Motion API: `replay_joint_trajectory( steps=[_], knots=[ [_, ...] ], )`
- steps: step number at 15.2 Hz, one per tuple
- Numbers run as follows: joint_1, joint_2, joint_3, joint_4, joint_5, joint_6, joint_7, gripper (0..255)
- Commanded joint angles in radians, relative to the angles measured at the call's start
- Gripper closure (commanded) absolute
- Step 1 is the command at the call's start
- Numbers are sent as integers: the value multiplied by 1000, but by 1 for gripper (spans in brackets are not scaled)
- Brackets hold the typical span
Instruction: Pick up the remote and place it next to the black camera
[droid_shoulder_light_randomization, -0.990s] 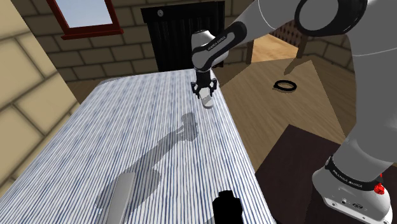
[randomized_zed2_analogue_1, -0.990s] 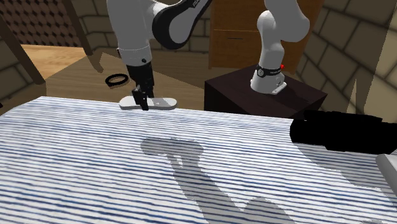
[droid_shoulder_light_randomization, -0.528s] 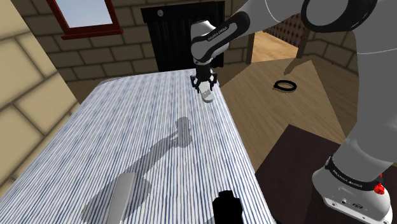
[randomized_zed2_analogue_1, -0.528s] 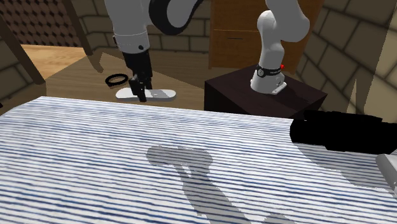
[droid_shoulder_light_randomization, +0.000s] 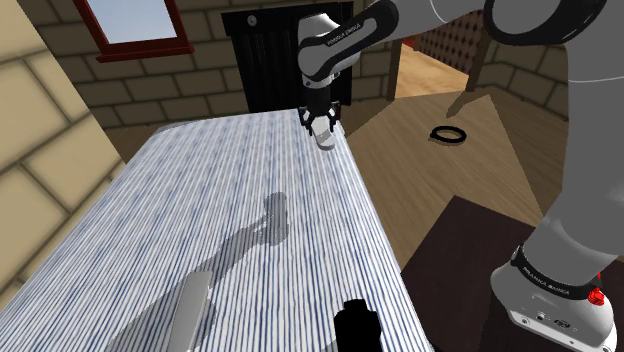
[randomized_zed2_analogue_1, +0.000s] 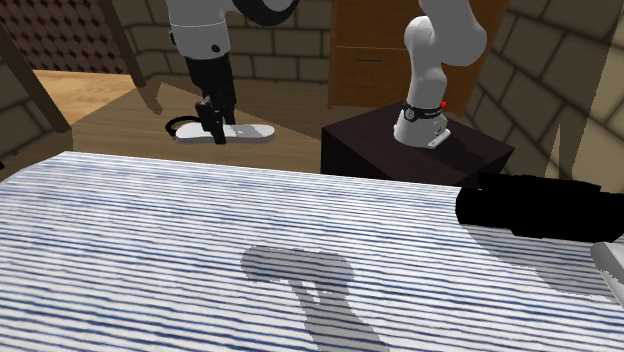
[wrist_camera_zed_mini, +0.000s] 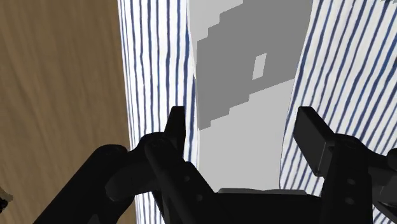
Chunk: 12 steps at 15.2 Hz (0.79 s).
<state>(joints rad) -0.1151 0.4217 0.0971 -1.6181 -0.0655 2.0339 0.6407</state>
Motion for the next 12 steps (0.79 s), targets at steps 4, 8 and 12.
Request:
replay_joint_trajectory(
  steps=[4,8,12],
  knots=[
    [0,-23,2,35,3,-58,-2,255],
    [9,-58,7,11,5,-69,12,255],
    [47,-160,31,-138,8,-24,77,255]
  ],
)
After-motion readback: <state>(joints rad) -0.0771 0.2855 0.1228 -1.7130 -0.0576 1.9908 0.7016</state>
